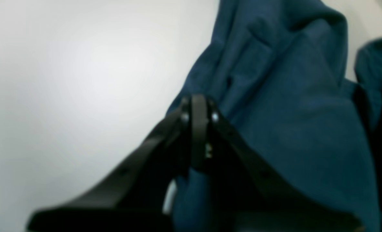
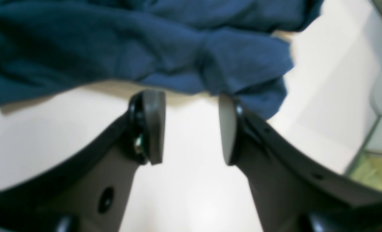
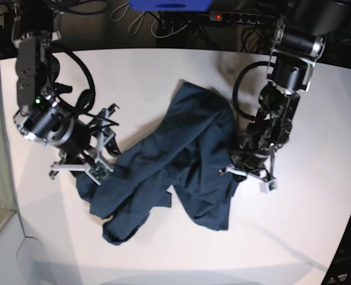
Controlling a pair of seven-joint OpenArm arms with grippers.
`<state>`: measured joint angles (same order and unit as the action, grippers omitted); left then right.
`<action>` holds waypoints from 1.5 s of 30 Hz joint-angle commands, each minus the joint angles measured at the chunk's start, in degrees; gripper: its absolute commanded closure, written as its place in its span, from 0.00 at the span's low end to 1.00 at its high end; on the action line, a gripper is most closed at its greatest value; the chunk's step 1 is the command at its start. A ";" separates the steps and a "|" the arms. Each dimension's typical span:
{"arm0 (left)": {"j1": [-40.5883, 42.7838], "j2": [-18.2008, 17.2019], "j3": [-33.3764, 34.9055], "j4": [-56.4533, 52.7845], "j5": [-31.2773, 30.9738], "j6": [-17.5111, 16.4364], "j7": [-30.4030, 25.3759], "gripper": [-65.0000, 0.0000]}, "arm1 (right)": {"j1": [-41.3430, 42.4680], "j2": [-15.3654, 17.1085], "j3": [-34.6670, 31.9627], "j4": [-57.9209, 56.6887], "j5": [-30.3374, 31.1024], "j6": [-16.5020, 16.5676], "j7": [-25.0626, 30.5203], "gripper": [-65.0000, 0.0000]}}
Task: Layout the t-shirt on the table in an organized manner, then fold the t-shirt properly
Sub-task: 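Pull the shirt ends apart with both grippers to spread it flat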
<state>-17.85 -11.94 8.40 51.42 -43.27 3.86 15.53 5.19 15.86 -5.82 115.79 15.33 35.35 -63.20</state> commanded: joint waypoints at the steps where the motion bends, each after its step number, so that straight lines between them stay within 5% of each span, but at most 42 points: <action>1: 0.75 -1.29 -1.94 0.93 0.58 2.34 3.15 1.00 | 1.80 0.27 0.33 0.92 0.27 0.12 1.18 0.57; 15: 8.22 -13.42 -16.62 4.80 0.14 1.99 4.38 1.00 | 12.79 -4.12 -0.20 -14.03 0.10 0.12 1.18 0.57; 21: 11.03 -12.45 -24.45 20.80 0.06 1.99 11.06 1.00 | 14.02 -4.82 -0.29 -19.22 0.10 0.12 3.64 0.57; 28: 12.18 -5.77 -31.13 34.60 0.32 1.99 20.82 1.00 | 17.18 -5.18 -0.81 -25.55 0.01 -0.06 8.56 0.57; 37: 14.29 -3.66 -31.92 25.90 0.67 1.99 21.35 0.99 | 24.48 -6.06 -2.66 -39.35 -6.41 -0.14 13.40 0.56; 45: 13.93 -4.54 -31.92 21.68 0.58 1.99 21.35 0.99 | 19.38 -7.20 -2.66 -39.52 -6.41 -0.14 17.27 0.30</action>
<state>-2.85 -15.53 -23.27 72.34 -42.04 5.98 37.34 22.81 8.38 -8.73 75.40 8.34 35.16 -46.83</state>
